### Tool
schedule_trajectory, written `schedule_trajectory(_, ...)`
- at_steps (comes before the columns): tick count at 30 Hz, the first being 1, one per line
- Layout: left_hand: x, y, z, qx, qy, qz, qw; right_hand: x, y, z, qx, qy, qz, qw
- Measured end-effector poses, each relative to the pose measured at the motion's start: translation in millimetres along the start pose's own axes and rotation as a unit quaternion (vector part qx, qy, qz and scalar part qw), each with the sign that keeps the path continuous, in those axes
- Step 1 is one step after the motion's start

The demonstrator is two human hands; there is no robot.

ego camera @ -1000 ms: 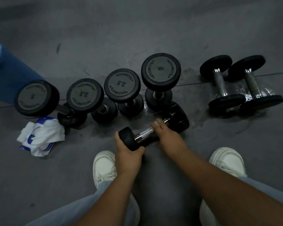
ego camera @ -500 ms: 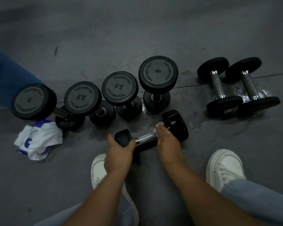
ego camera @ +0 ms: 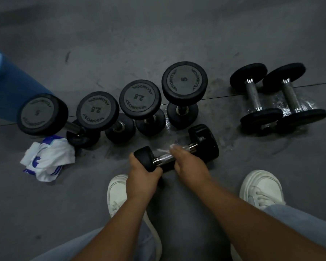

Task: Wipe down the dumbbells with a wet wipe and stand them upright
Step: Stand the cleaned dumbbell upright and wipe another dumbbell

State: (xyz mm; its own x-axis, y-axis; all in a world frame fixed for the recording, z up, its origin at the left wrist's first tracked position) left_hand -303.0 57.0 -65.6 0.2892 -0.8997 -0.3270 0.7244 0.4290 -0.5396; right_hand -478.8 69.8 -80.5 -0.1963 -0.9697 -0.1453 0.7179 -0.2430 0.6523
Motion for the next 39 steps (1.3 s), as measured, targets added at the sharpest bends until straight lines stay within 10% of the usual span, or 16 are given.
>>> schedule_trajectory(7, -0.6, 17.9, -6.0, -0.192, 0.013, 0.048, 0.980, -11.6, -6.4, 13.4, -0.001, -0.080, -0.049, 0.996)
schedule_trajectory(11, 2.0, 23.7, -29.2, -0.364, 0.097, 0.220, 0.900, -17.6, 22.4, 2.7, 0.006, -0.029, 0.050, 0.998)
schedule_trajectory(20, 6.0, 30.9, -49.2, -0.333, 0.198, 0.367, 0.846, -15.6, 20.6, -0.7, -0.015, -0.037, 0.014, 0.999)
schedule_trajectory(29, -17.2, -12.4, -21.5, -0.367, 0.091, 0.235, 0.896, 3.3, 6.7, 99.2, -0.044, -0.133, -0.050, 0.989)
schedule_trajectory(39, -93.5, -154.4, 2.2, 0.033, 0.016, -0.111, 0.993, -4.0, -12.9, 232.3, -0.213, -0.155, -0.009, 0.965)
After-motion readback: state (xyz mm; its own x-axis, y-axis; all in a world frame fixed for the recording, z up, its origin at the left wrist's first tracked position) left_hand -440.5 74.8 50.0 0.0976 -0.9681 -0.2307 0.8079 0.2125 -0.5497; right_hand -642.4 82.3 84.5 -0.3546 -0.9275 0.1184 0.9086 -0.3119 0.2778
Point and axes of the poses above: each hand's wrist, its own x-axis towards the middle knuckle, its own z-axis out of the back of the hand, y = z × x, the point moved 9 cm from there along x, towards the middle knuckle, and after that the axes turned 13 degrees about -y, right-handed, at the moved point
